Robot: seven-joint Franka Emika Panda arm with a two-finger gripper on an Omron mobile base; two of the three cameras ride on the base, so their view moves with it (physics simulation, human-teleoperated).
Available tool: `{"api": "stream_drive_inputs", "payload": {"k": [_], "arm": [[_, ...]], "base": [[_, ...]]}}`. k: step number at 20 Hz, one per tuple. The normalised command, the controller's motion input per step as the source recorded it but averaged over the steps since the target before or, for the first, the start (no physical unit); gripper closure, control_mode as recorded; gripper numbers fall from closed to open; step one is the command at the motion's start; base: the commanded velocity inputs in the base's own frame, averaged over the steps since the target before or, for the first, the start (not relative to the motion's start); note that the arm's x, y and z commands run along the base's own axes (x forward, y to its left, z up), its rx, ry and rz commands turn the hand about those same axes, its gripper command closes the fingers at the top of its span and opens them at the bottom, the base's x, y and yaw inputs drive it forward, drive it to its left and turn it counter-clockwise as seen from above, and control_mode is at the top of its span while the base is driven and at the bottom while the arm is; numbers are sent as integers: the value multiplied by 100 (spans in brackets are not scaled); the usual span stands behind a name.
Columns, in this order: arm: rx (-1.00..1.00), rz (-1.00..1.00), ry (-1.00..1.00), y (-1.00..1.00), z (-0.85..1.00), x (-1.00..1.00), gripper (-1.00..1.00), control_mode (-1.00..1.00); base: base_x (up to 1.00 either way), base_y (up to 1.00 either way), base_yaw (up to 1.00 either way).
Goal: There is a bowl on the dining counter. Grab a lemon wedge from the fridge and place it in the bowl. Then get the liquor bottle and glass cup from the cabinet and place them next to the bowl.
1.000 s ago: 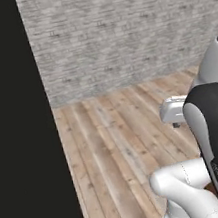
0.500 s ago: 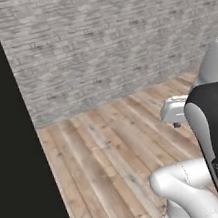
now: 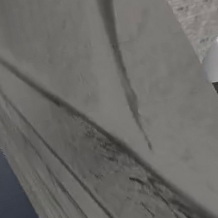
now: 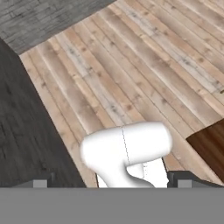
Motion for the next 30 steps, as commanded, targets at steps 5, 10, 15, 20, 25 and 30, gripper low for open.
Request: {"api": "stream_drive_inputs", "payload": {"k": [5, 10, 15, 20, 25, 30], "arm": [[0, 0, 0, 0, 0, 0, -100, 100], [0, 0, 0, 0, 0, 0, -100, 100], [0, 0, 0, 0, 0, 0, -100, 100], [0, 0, 0, 0, 0, 0, -100, 100], [0, 0, 0, 0, 0, 0, -100, 100], [0, 0, 0, 0, 0, 0, -100, 100]], "base": [[100, 1, -43], [100, 1, -45], [100, 1, -47], [97, 1, -48], [94, 1, -48], [96, 6, -47]]}}
